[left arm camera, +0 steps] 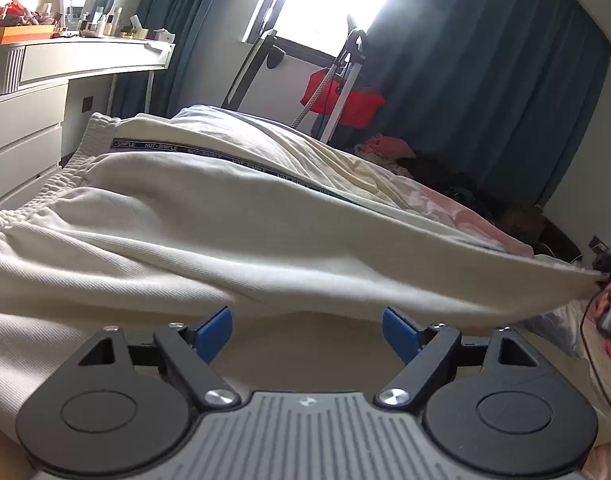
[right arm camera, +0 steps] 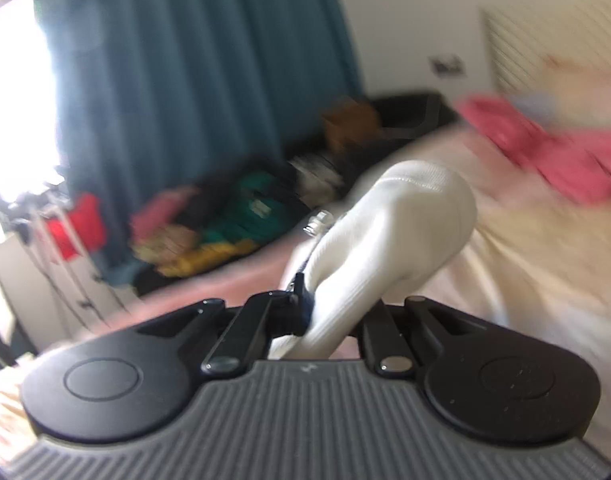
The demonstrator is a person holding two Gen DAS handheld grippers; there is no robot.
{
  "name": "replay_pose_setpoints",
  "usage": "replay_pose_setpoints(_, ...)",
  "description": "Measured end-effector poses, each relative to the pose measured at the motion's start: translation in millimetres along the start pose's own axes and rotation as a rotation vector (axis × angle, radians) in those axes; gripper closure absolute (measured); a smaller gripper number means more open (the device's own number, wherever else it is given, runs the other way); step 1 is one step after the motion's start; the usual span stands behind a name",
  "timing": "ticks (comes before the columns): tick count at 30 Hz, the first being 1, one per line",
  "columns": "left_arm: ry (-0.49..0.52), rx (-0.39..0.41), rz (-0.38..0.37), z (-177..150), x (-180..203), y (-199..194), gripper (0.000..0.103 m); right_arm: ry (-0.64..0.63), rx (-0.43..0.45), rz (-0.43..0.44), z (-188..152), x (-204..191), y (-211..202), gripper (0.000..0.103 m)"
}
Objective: Fold clothes
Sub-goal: 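Grasp a ribbed cuff with the right tool and lift it over the leg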
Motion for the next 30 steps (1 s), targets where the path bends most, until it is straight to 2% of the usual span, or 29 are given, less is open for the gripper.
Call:
replay_pose_setpoints(3, 0.030, -0.004, 0.008, -3.5, 6.6, 2.0, 0.019, 0.009, -0.104, -0.058, -53.1, 58.4, 14.5, 0.094)
replay_pose_setpoints(6, 0.056, 0.002, 0.021, -3.2, 12.2, 3.2, 0.019, 0.026, -0.140, -0.049, -82.4, 91.2, 15.2, 0.094)
replay_pose_setpoints(13, 0.142, 0.030, 0.106, -9.4, 20.5, 4.8, 0.017, -0.012, -0.065, 0.016, -58.1, 88.4, 3.8, 0.093)
replay_pose_setpoints(18, 0.180, 0.046, 0.135, -17.6, 27.8, 3.4, 0.017, -0.103, -0.160, -0.029, -81.8, 98.0, 5.5, 0.086)
replay_pose_setpoints(22, 0.192, 0.043, 0.117, -17.7, 38.8, 0.9, 0.017, -0.167, -0.162, 0.007, -76.7, 86.7, -21.3, 0.083)
replay_pose_setpoints(25, 0.219, 0.048, 0.129, -17.1, 49.2, -10.5, 0.017, -0.231, -0.161, 0.038, -64.5, 72.7, -50.2, 0.073)
replay_pose_setpoints(26, 0.238, 0.058, 0.131, -17.1, 54.8, -16.9, 0.017, -0.252, -0.144, 0.055, -59.4, 66.9, -64.4, 0.064)
replay_pose_setpoints(27, 0.257, 0.070, 0.130, -17.2, 60.8, -24.2, 0.017, -0.272, -0.123, 0.073, -54.3, 61.0, -79.3, 0.051)
replay_pose_setpoints(28, 0.263, 0.078, 0.121, -17.4, 65.8, -31.5, 0.017, -0.298, -0.099, 0.098, -49.8, 53.6, -96.5, 0.042)
replay_pose_setpoints(29, 0.261, 0.084, 0.108, -17.6, 70.0, -38.8, 0.017, -0.324, -0.072, 0.126, -45.6, 45.8, -114.4, 0.027)
replay_pose_setpoints(30, 0.262, 0.092, 0.100, -18.0, 74.4, -46.1, 0.017, -0.351, -0.046, 0.153, -41.4, 38.0, -132.4, 0.018)
Point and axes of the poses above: each gripper's, at about its wrist camera, not at the fingertips, and y roughly the way its jaws point, x to its right, z to its top, the point moved 5 cm from there along y, roughly the way its jaws point
